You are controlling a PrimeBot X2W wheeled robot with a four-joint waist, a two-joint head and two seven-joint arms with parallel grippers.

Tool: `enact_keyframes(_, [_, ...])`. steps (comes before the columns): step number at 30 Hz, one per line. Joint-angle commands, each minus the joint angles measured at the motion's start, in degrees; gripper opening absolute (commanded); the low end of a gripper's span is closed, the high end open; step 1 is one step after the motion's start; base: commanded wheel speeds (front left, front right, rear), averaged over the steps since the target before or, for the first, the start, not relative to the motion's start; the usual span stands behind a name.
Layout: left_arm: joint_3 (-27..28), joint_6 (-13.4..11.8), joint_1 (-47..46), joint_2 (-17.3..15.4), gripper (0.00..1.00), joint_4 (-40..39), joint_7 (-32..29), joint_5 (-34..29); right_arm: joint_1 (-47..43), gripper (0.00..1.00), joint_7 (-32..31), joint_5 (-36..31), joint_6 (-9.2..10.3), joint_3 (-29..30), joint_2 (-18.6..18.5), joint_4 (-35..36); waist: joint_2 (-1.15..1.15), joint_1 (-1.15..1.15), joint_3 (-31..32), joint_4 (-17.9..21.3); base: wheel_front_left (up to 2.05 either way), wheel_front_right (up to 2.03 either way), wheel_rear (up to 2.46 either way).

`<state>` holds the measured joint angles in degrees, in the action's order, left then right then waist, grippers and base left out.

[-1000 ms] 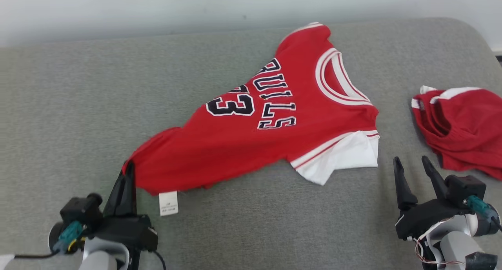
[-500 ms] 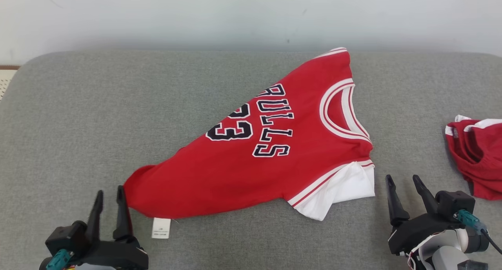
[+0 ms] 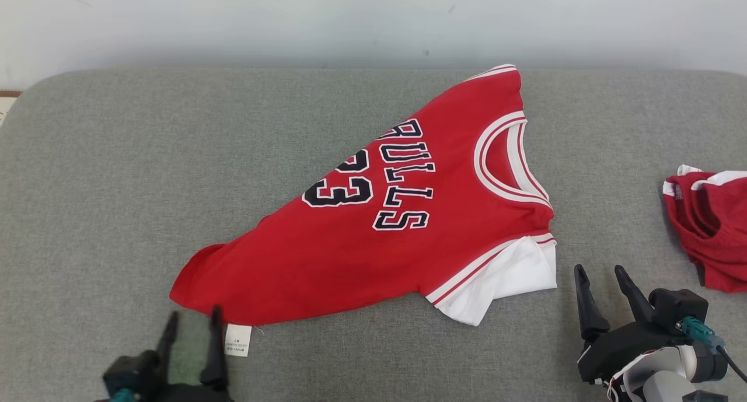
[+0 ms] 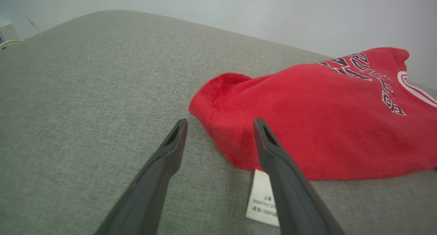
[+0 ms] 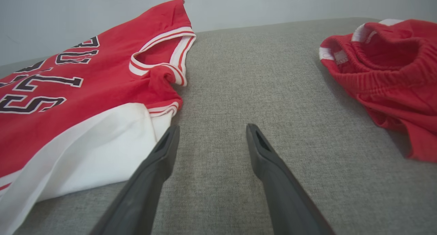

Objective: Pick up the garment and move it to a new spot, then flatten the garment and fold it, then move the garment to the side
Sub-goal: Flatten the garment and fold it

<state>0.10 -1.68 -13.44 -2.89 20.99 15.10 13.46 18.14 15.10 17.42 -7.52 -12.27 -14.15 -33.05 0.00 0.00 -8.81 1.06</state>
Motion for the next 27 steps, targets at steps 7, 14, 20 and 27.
enact_keyframes(7, [-6.6, 1.9, 2.8, -0.1, 1.0, 0.8, 0.1, 0.8, -0.1, 1.0, 0.0, 0.1, 0.07, 0.5, 0.1, 0.1, 0.0, 0.0, -1.0, 0.1, 0.0, 0.0, 0.0])
enact_keyframes(14, [-8.9, 1.0, 1.9, -0.1, 0.82, 3.6, 0.1, 1.5, 0.8, 1.0, 0.0, -0.2, 0.07, 0.0, 0.0, 0.0, 0.0, 0.0, -1.3, 0.4, 0.0, 0.0, 0.0])
enact_keyframes(20, [-8.9, 0.2, 0.4, 0.0, 0.67, 5.8, 0.0, 1.6, 0.9, 1.0, 0.0, 0.1, 0.07, -0.1, -0.5, 0.1, 0.0, 0.0, -1.8, 0.9, 0.0, 0.0, 0.0])
enact_keyframes(27, [-9.0, 0.8, 0.2, 0.0, 0.0, 6.0, 0.0, 1.4, 1.0, 1.0, 0.0, 0.2, 0.07, 0.3, -0.5, 0.1, 0.0, 0.0, -2.0, 0.9, 0.0, 0.0, 0.0])
